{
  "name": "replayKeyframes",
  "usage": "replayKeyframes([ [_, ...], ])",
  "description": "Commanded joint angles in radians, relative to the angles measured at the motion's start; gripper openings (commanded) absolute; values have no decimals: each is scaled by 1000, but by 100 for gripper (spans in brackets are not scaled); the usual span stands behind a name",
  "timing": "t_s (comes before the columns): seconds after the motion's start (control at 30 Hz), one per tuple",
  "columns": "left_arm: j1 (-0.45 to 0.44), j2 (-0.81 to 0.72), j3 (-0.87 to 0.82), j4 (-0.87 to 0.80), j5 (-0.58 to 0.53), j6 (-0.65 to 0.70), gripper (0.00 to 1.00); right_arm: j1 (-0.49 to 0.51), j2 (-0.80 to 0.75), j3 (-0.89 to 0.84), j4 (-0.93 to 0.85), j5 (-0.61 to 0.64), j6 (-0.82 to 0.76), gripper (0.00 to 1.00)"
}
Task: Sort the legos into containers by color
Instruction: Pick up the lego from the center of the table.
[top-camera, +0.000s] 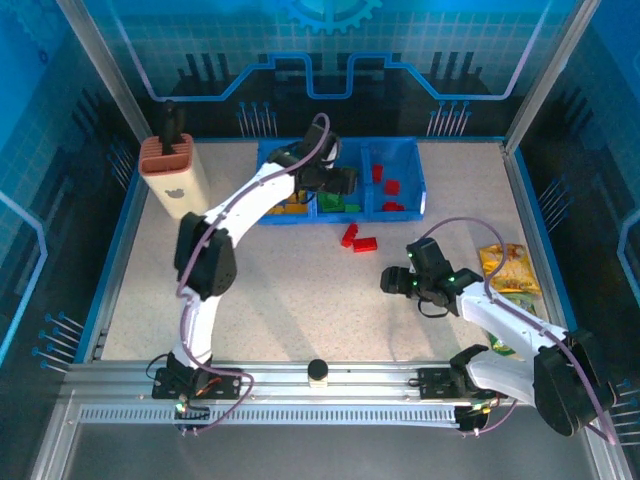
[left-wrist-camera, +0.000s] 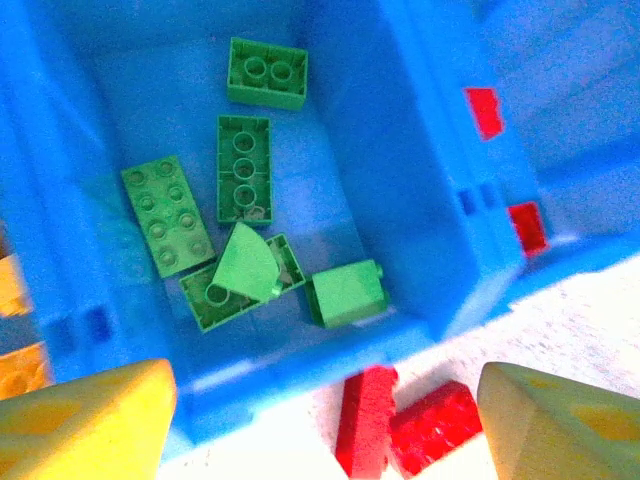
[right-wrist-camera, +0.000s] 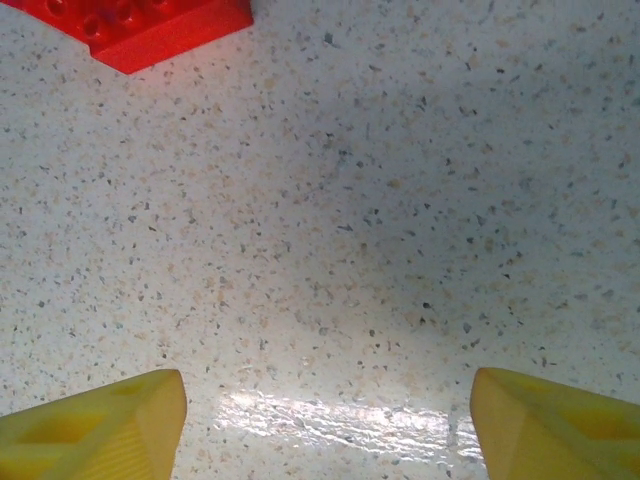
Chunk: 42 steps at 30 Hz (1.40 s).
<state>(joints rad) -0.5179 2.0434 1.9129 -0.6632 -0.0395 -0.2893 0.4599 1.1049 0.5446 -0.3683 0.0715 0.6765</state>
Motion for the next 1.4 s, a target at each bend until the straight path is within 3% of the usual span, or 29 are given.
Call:
replayKeyframes([
  [0.0,-8,-195,-172,143,41,-23,80,7,17,46,-21,23,-24,80],
  [0.27,-35,-576,-706,389,48,-77,80,-13,199,189,-37,14,-137,85],
  [0.43,-76,-754,-934,408,-5,-96,80,-5,383,328,-77,-19,-213,87],
  [0.67,-115,-1010,-1163,329,-86,-140,80,22,596,525,-144,42,-261,88],
  [0.97,-119,-1253,-1323,238,-147,-211,79,64,781,691,-213,89,-265,88],
  [1.37,-118,-1293,-1331,211,-171,-199,78,74,900,809,-278,125,-243,81],
])
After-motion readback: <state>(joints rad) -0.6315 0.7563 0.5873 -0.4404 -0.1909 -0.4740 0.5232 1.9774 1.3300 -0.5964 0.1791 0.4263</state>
